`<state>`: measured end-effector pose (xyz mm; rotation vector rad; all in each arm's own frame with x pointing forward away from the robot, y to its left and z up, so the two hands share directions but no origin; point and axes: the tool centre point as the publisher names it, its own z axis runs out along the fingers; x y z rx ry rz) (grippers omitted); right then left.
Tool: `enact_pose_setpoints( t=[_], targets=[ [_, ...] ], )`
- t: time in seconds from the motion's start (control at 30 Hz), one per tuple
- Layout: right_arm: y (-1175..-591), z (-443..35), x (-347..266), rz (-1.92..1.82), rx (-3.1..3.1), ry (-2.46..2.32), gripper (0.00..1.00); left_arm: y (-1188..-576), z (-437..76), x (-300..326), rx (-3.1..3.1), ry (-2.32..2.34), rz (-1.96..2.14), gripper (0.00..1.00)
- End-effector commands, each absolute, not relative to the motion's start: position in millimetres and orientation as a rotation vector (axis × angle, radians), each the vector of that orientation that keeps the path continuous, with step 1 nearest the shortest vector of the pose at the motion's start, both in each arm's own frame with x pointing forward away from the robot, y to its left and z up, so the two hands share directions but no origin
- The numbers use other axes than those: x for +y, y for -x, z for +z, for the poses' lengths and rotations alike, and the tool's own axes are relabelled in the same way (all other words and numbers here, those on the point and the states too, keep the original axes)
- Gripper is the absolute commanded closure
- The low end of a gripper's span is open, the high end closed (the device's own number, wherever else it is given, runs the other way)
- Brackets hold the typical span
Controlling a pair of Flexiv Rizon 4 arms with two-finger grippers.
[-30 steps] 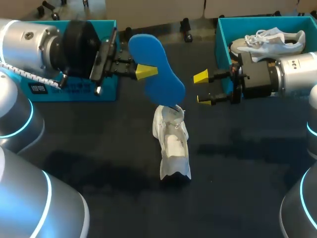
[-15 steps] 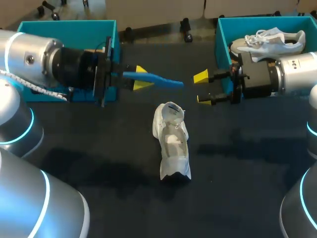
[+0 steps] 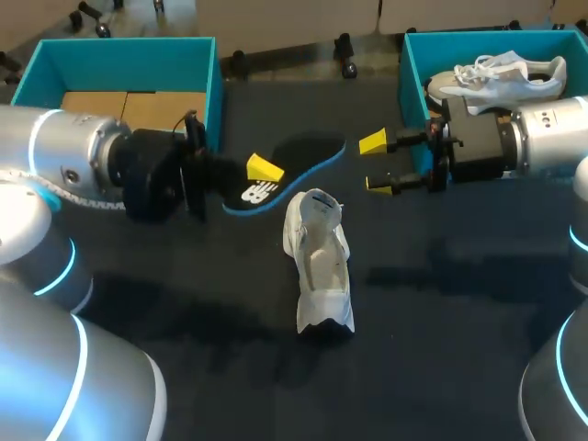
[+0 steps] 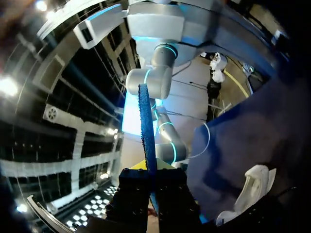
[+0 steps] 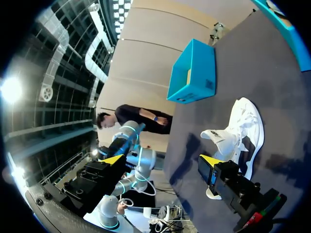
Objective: Take the shoe out of the shoebox, open the shoe tongue, remove and reinsert the insole, then place the shoe into the shoebox
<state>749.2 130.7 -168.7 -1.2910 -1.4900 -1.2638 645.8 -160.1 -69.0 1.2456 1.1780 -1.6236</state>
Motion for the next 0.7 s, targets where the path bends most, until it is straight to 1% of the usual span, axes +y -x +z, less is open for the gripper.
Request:
enact_pose_setpoints(
  t=[0.03, 0.23, 0.5, 0.7],
  targets=[
    [-749.5, -169.4, 132.7, -1.265, -1.489, 1.293, 0.0, -644.5, -73.0, -160.5, 0.98, -1.297, -1.492, 1.0],
    [-749.5, -169.4, 132.7, -1.265, -1.489, 1.293, 0.0, -644.5, -73.0, -160.5, 0.98, -1.297, -1.492, 1.0],
    [-749.5, -169.4, 132.7, -1.265, -1.489, 1.293, 0.0, -654.7, -80.9, -144.5, 0.917, -1.298, -1.308, 1.0],
    [-749.5, -169.4, 132.7, -1.265, -1.489, 1.293, 0.0, -659.3, -103.0, -137.7, 0.918, -1.323, -1.225, 1.0]
  ],
)
